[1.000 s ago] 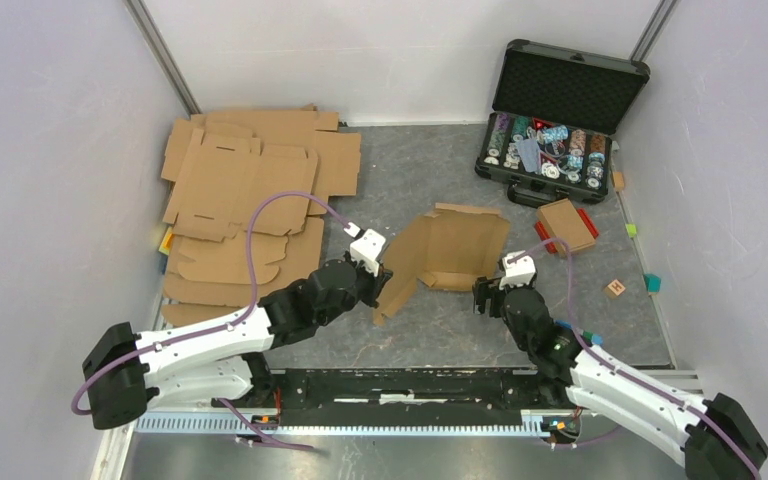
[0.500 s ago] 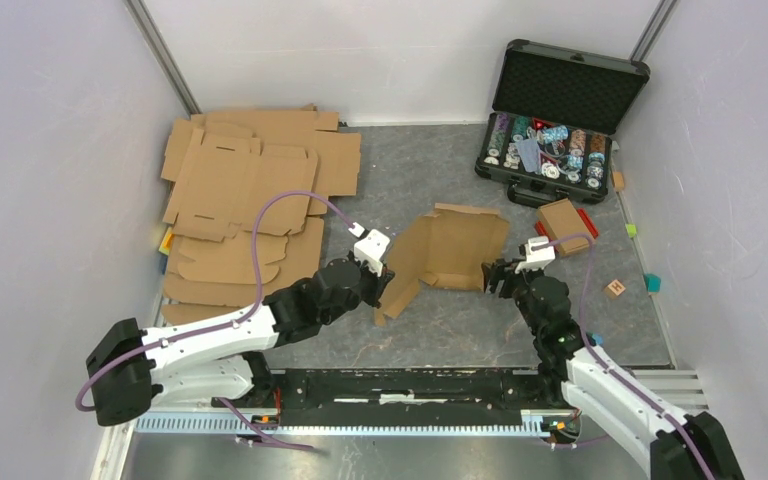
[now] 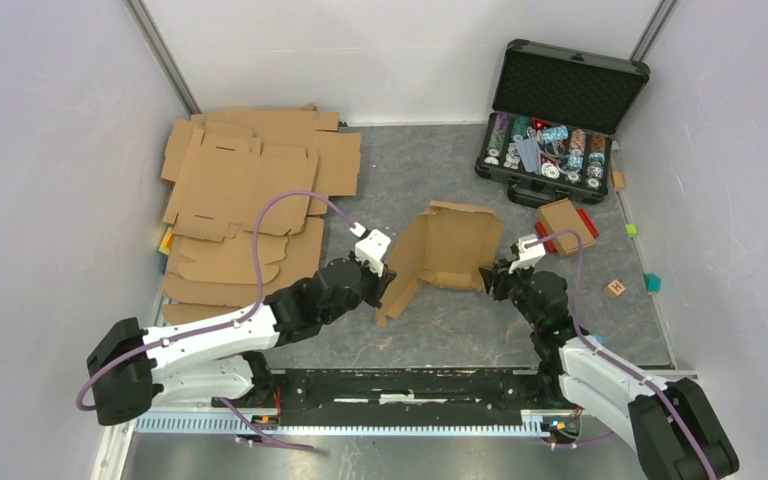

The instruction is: Fold the paper box

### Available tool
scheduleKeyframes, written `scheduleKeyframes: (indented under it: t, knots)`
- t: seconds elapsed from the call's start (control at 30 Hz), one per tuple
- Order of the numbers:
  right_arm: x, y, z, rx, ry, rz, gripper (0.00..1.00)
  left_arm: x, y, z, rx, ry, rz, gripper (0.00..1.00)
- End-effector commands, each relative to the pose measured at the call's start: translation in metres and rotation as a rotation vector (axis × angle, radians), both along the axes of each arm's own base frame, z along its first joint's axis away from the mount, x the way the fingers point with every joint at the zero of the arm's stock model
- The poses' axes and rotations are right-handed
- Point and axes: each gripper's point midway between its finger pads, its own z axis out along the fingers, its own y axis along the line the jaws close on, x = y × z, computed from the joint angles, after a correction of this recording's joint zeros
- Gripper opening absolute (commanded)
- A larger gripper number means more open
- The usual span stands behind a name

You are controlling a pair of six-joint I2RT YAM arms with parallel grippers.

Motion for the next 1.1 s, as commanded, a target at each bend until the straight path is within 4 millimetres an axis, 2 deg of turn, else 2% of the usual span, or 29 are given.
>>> scheduleKeyframes:
  t: [0.0, 0.17, 0.33, 0.53, 0.67, 0.77, 0.83, 0.9, 1.07]
  knots:
    - [-0.004, 0.02, 0.006, 0.028, -0.011, 0.114, 0.35, 0.0, -0.017, 0.016, -0.041, -0.029, -0.053, 0.04]
    - [-0.008, 0.023, 0.001, 0.033, 0.002, 0.139, 0.32, -0.003, -0.026, 0.018, -0.069, -0.016, -0.087, 0.04]
    - [-0.007, 0.029, 0.005, 0.068, 0.011, 0.147, 0.41, -0.011, -0.036, 0.018, -0.107, 0.017, -0.134, 0.04]
    - [-0.013, 0.04, -0.003, 0.077, 0.068, 0.18, 0.48, -0.015, -0.04, 0.01, -0.122, 0.053, -0.145, 0.04]
    - [-0.017, 0.031, -0.014, 0.038, 0.107, 0.137, 0.63, -0.01, -0.035, 0.007, -0.106, 0.05, -0.11, 0.04]
    - [-0.019, 0.015, -0.025, -0.01, 0.137, 0.064, 0.69, -0.008, -0.031, 0.007, -0.09, 0.044, -0.09, 0.04]
    - [-0.023, 0.009, -0.031, -0.029, 0.147, 0.049, 0.67, -0.007, -0.03, 0.007, -0.084, 0.04, -0.084, 0.04]
    - [-0.027, 0.009, -0.035, -0.033, 0.146, 0.058, 0.6, -0.006, -0.031, 0.006, -0.08, 0.04, -0.083, 0.03]
    - [-0.028, 0.011, -0.042, -0.097, 0.176, 0.1, 0.57, -0.007, -0.032, 0.004, -0.073, 0.045, -0.091, 0.03]
